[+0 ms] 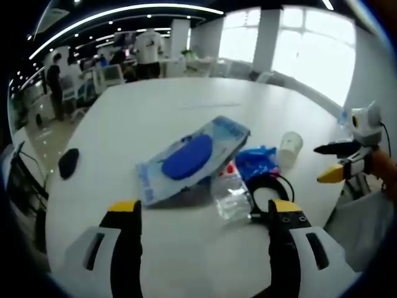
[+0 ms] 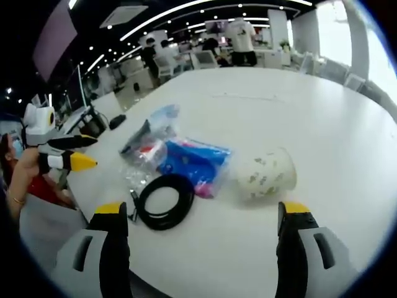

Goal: Arrange the tabletop items into an orderly group along one side of the table until the central work area is clear of visible clutter.

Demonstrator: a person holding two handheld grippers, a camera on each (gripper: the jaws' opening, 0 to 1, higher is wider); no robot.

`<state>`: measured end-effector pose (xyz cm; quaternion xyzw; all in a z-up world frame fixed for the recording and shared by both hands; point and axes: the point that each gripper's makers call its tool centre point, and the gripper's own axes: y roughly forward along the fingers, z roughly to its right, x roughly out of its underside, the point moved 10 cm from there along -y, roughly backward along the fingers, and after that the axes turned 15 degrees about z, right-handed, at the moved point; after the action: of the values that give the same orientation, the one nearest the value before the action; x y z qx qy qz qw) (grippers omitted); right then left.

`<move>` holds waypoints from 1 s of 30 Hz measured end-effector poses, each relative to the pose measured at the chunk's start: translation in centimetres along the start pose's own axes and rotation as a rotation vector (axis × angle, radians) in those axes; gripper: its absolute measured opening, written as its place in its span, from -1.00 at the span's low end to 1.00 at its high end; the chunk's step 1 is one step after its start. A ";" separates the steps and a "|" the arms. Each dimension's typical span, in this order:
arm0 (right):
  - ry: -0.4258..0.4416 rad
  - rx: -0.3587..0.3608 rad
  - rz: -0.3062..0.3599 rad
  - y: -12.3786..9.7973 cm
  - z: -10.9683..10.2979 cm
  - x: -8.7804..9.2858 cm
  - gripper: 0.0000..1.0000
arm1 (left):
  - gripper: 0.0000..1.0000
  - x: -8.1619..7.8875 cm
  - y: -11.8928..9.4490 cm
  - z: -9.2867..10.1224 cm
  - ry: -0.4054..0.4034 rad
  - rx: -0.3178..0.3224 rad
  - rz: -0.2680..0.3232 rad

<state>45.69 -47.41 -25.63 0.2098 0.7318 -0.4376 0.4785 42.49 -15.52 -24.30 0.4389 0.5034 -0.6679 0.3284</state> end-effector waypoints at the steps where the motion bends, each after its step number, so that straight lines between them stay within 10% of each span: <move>1: -0.001 0.000 0.000 0.0 0.0 0.0 0.99 | 0.62 0.0 0.0 0.0 -0.001 0.000 0.000; 30: -0.011 -0.021 0.001 0.3 -0.4 0.0 0.99 | 0.61 0.1 0.1 0.0 -0.003 0.008 -0.007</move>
<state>45.71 -46.95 -25.70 0.2028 0.7334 -0.4308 0.4852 42.52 -15.50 -24.41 0.4373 0.5017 -0.6718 0.3251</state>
